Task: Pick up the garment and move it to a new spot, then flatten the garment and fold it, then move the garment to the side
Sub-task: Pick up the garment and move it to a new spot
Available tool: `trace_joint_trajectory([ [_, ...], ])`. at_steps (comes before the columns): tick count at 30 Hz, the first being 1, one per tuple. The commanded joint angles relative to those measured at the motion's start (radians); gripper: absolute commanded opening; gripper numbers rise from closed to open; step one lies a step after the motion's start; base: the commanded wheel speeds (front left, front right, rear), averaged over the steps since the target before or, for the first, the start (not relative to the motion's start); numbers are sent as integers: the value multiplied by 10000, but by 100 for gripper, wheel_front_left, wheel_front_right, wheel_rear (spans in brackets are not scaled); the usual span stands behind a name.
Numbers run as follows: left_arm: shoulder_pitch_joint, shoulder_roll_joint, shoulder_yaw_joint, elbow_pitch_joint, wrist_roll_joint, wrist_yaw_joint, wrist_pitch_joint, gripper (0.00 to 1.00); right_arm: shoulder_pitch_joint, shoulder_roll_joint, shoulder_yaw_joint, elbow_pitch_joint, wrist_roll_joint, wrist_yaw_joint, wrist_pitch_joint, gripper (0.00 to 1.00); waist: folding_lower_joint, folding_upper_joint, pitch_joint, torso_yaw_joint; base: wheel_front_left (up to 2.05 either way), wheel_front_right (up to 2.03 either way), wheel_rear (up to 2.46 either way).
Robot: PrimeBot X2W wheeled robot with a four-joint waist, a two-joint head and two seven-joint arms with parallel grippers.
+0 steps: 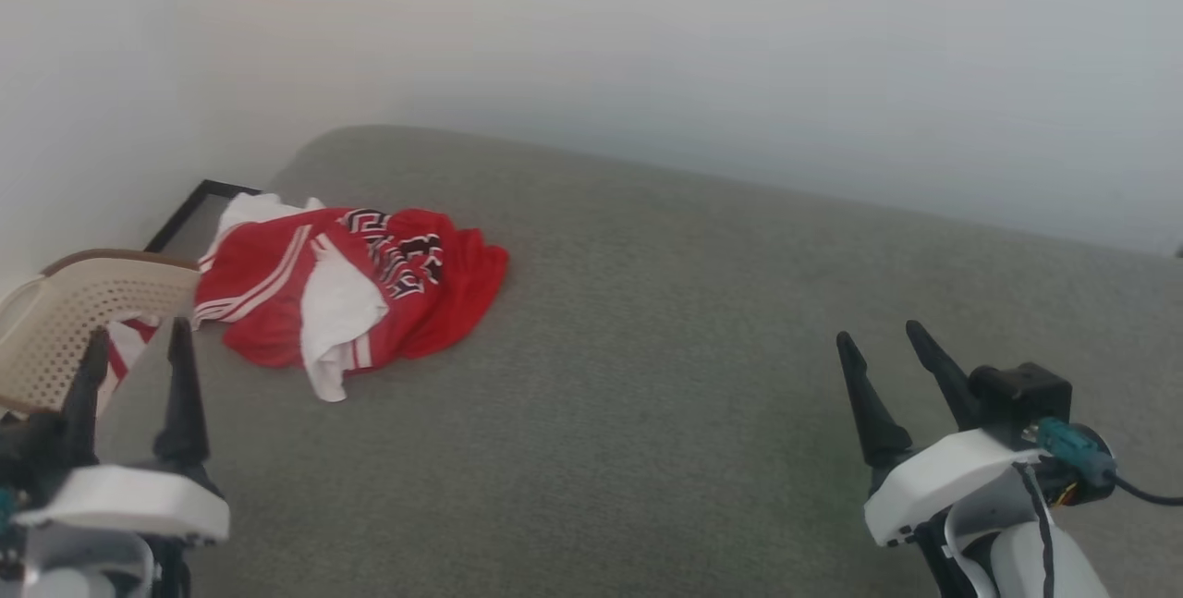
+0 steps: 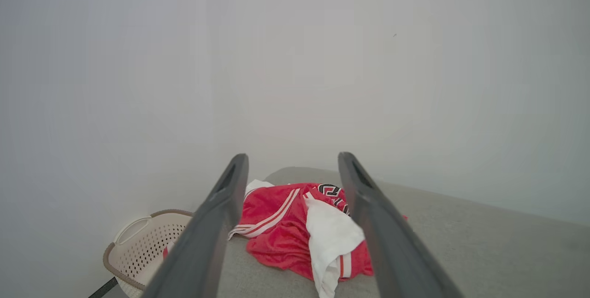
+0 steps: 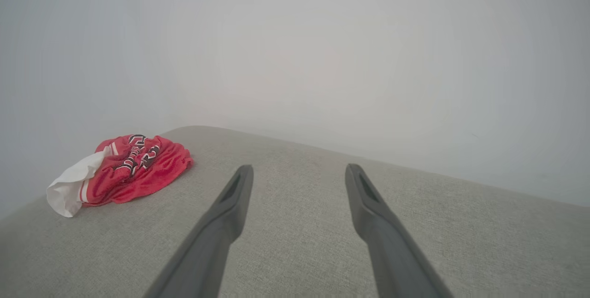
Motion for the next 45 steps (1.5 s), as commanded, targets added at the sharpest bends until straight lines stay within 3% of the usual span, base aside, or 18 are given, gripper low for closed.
trace_joint_trajectory([
  [1, -413, 202, 21, 246, -9, -119, -51, 100, -142, -87, -36, -152, -32, 4, 94, 100, 0, 0, 342, -341, 0, 0, 0],
  [9, -1774, 590, 137, 1186, -184, -318, -178, 100, -579, -368, -148, -729, -202, 4, 441, 100, 0, 0, 1584, -955, 0, 0, 0],
  [20, -4638, 1004, -195, 3948, -505, -647, 189, 100, -1468, -716, -71, -1631, -463, 4, 906, 100, 0, 0, 3835, -1601, 0, 0, 0],
  [29, -6912, 1286, -697, 7259, -986, -971, 1581, 100, -1928, -945, -13, -2153, -548, 4, 1195, 100, 0, 0, 4915, -1717, 0, 0, 0],
  [36, -8121, 1342, -1111, 9522, -1247, -1048, 3676, 100, -2153, -1090, 45, -2394, -596, 4, 1453, 100, 0, 0, 5286, -1711, 0, 0, 0],
  [40, -8447, 1166, -1317, 10415, -1388, -1076, 4603, 100, -2233, -1131, 99, -2465, -615, 4, 1544, 100, 0, 0, 5406, -1733, 0, 0, 0],
  [45, -8753, 1148, -1558, 10830, -1442, -1098, 4726, 100, -2302, -1124, 97, -2436, -627, 4, 1590, 100, 0, 0, 5380, -1754, 0, 0, 0],
])
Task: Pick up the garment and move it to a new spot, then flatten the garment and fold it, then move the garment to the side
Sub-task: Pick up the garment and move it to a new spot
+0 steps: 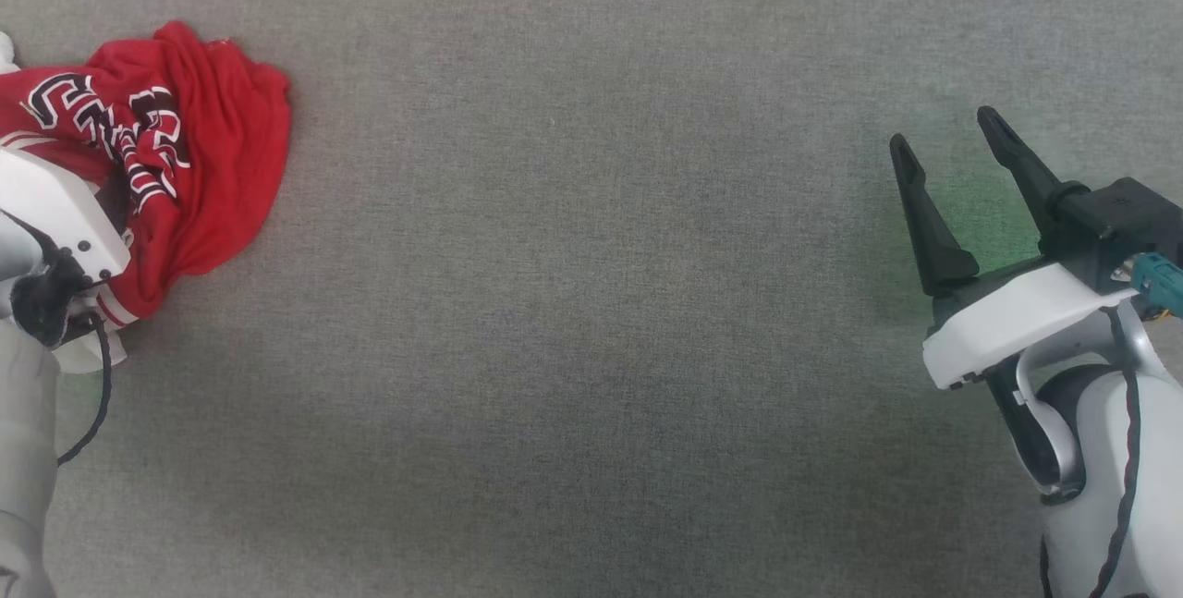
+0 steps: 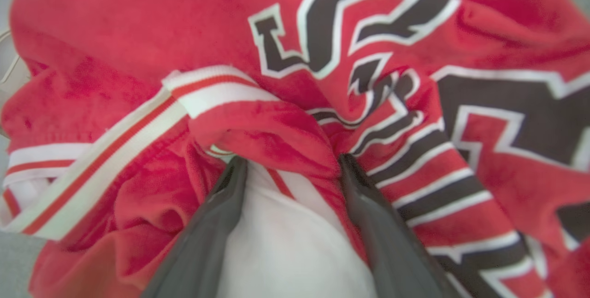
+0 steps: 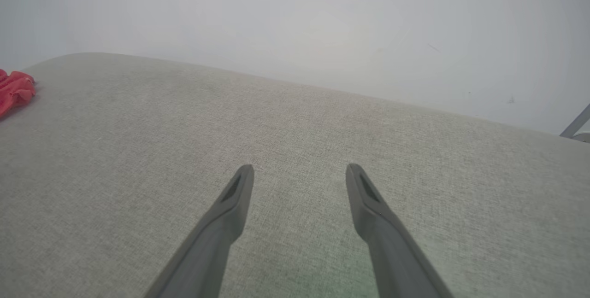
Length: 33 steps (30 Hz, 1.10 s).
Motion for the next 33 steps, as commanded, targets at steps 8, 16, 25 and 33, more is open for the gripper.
trace_joint_trajectory([
  [8, -238, 429, -362, 111, 239, -32, -996, 0, 126, 143, -183, 251, -33, 4, -218, 100, 0, 0, -595, 81, 0, 0, 0],
  [16, -365, 1027, -955, -831, 590, -38, -2642, 0, 560, 472, -399, 726, 16, 3, -634, 100, 0, 0, -1837, 244, 0, 0, 0],
  [25, -646, 1785, -1548, -2641, 802, -41, -3087, 0, 975, 743, -575, 1117, 136, 3, -967, 100, 0, 0, -3148, 535, 0, 0, 0],
  [33, -612, 2404, -1755, -5260, 918, 92, -2007, 0, 1164, 925, -569, 1290, 246, 3, -1164, 100, 0, 0, -3928, 578, 0, 0, 0],
])
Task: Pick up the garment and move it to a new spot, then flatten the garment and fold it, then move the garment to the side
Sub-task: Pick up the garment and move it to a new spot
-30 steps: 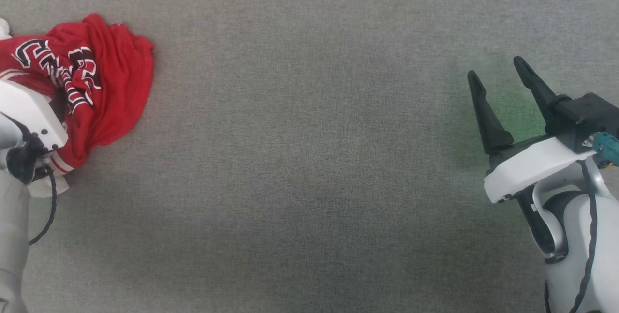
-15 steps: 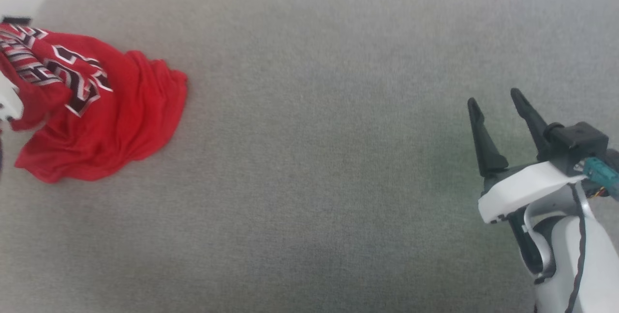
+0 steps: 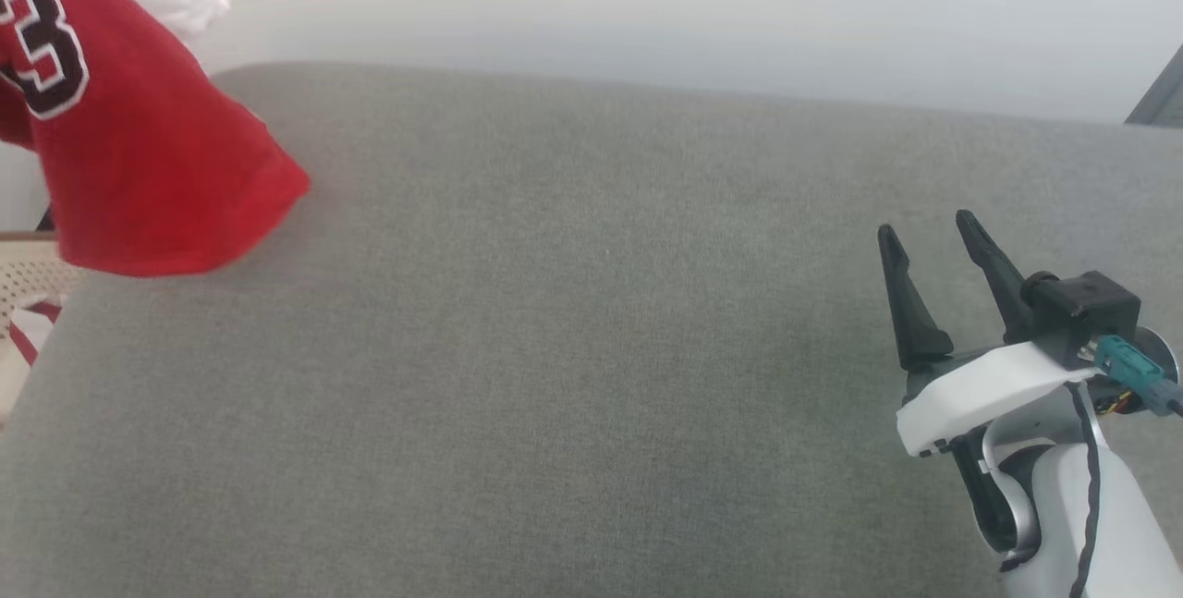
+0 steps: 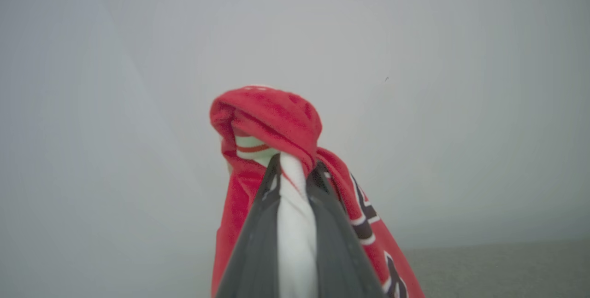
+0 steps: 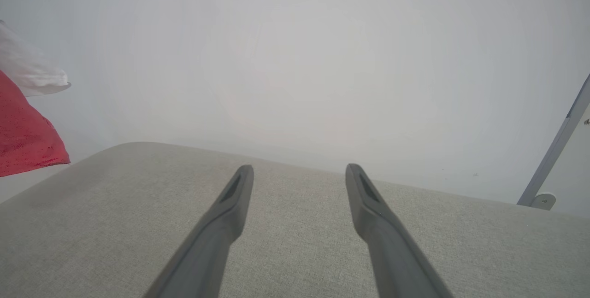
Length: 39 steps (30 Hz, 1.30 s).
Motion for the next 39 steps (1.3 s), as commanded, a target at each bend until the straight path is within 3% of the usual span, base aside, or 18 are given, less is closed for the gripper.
trace_joint_trajectory([
  [1, 108, 138, 11, -674, -20, 91, 327, 0, 99, 38, -24, 29, 60, 1, -103, 100, 0, 0, -263, -14, 0, 0, 0],
  [13, 1770, 811, 248, -6085, -631, 880, 2860, 0, 32, -31, -845, -32, -23, 1, -354, 100, 0, 0, -577, -992, 0, 0, 0],
  [22, 2591, 733, 69, -8707, -1003, 1342, 3960, 0, -36, -84, -1778, -285, -189, 2, -452, 100, 0, 0, -352, -2039, 0, 0, 0],
  [30, 3074, 45, -788, -9831, -1104, 1565, 4463, 0, -12, 54, -2342, -135, -374, 2, -580, 100, 0, 0, 9, -3079, 0, 0, 0],
  [39, 4096, -802, -2036, -9424, -1246, 1551, 4547, 0, 156, 316, -2251, 387, -372, 1, -906, 100, 0, 0, 390, -3718, 0, 0, 0],
])
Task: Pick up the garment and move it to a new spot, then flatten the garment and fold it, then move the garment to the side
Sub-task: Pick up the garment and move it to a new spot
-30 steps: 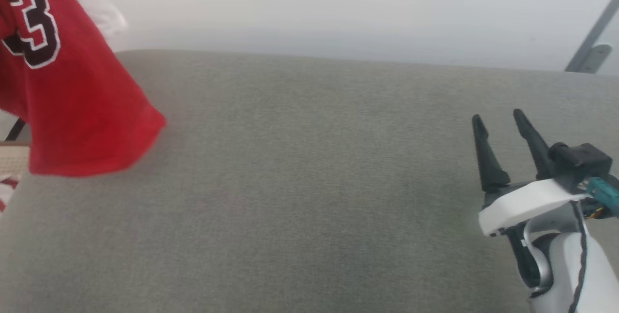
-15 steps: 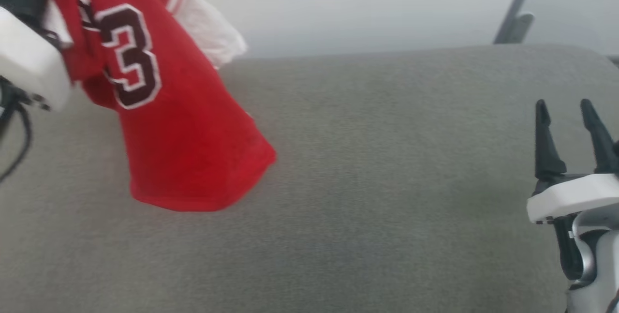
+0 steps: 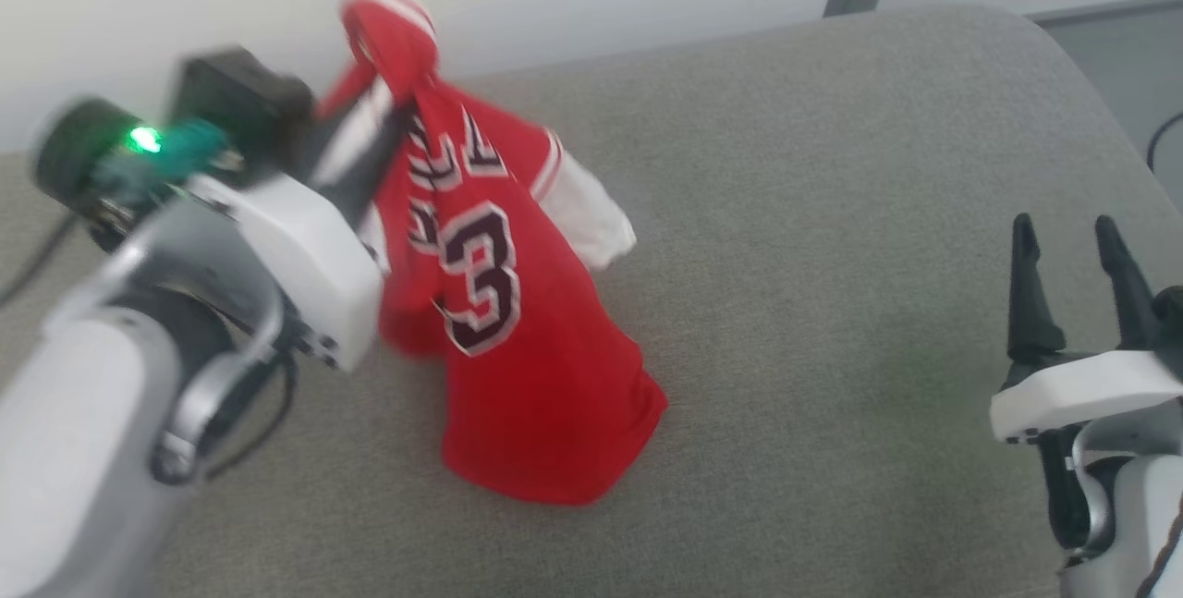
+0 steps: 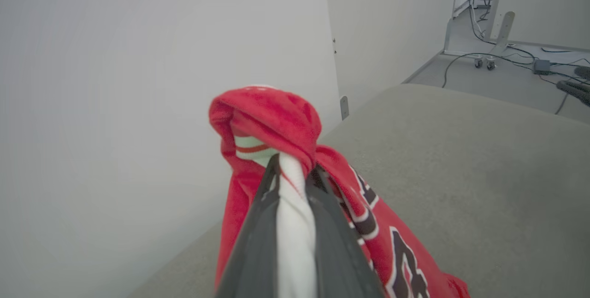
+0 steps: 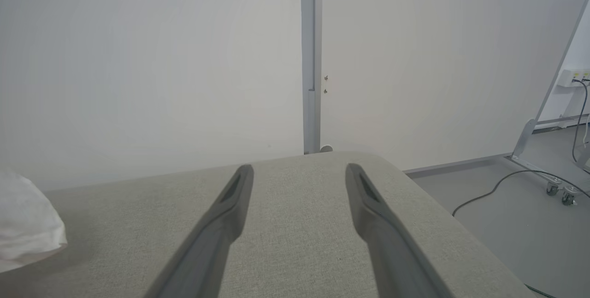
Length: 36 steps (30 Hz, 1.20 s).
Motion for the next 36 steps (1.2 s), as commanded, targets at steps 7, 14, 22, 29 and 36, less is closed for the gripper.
trace_joint_trajectory([
  [7, 1101, -374, -832, 1515, -122, -120, -12, 0, -2, 159, 352, 409, 69, 4, -279, 100, 0, 0, 255, -238, 0, 0, 0],
  [14, 1626, -639, -1376, 3653, -227, -380, -89, 0, -195, 210, 682, 687, 128, 3, -432, 100, 0, 0, 354, -309, 0, 0, 0],
  [22, 1549, -1155, -1782, 5765, -269, -658, -365, 0, -323, 220, 853, 868, 137, 4, -513, 100, 0, 0, 357, -267, 0, 0, 0],
  [29, 1205, -1642, -2097, 7330, -325, -994, -605, 45, -461, 144, 882, 879, 83, 4, -496, 100, 0, 0, 259, -159, 0, 0, 0],
  [36, 730, -1748, -1930, 7553, -437, -1181, -1221, 100, -271, 8, 788, 811, 47, 4, -409, 100, 0, 0, -152, 200, 0, 0, 0],
])
